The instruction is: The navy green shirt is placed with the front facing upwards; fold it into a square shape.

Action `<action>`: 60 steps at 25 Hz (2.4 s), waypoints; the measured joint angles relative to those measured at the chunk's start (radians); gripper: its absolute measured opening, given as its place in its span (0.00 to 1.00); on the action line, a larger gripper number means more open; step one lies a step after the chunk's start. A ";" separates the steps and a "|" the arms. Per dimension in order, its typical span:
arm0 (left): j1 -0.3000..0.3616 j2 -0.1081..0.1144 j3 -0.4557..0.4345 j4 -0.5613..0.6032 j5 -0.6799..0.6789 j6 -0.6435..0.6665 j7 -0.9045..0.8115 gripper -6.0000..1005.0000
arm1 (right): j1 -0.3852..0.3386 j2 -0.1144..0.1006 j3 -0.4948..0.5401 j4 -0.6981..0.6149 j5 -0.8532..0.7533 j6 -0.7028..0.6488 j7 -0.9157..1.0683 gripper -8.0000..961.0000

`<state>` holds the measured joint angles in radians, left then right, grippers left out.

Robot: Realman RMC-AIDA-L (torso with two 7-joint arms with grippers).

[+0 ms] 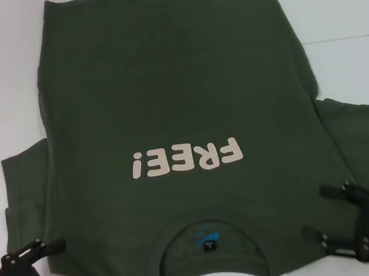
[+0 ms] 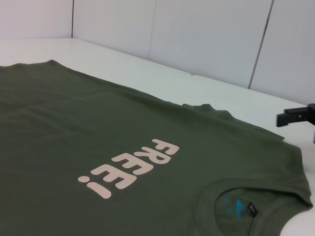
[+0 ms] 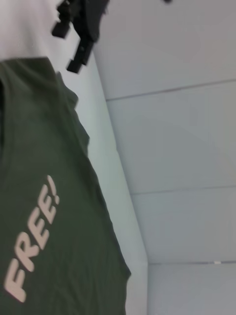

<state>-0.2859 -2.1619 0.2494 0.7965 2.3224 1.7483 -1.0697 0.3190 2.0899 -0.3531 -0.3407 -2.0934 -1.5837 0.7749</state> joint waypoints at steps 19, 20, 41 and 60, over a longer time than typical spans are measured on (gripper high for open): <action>-0.026 0.033 -0.111 -0.019 -0.048 0.055 -0.185 0.91 | 0.064 -0.002 0.041 0.048 0.001 0.042 0.001 0.97; -0.033 0.042 -0.116 -0.014 -0.051 0.060 -0.239 0.91 | 0.060 -0.002 0.041 0.048 0.001 0.040 0.001 0.97; -0.296 0.194 0.053 0.106 0.315 -0.065 -1.198 0.89 | 0.037 -0.004 0.042 0.047 -0.004 0.029 0.001 0.97; -0.306 0.181 0.170 0.035 0.384 -0.311 -1.232 0.87 | 0.028 -0.004 0.042 0.046 0.000 0.027 0.018 0.97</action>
<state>-0.5922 -1.9813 0.4194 0.8312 2.7060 1.4370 -2.3013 0.3466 2.0859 -0.3113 -0.2945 -2.0938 -1.5569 0.7930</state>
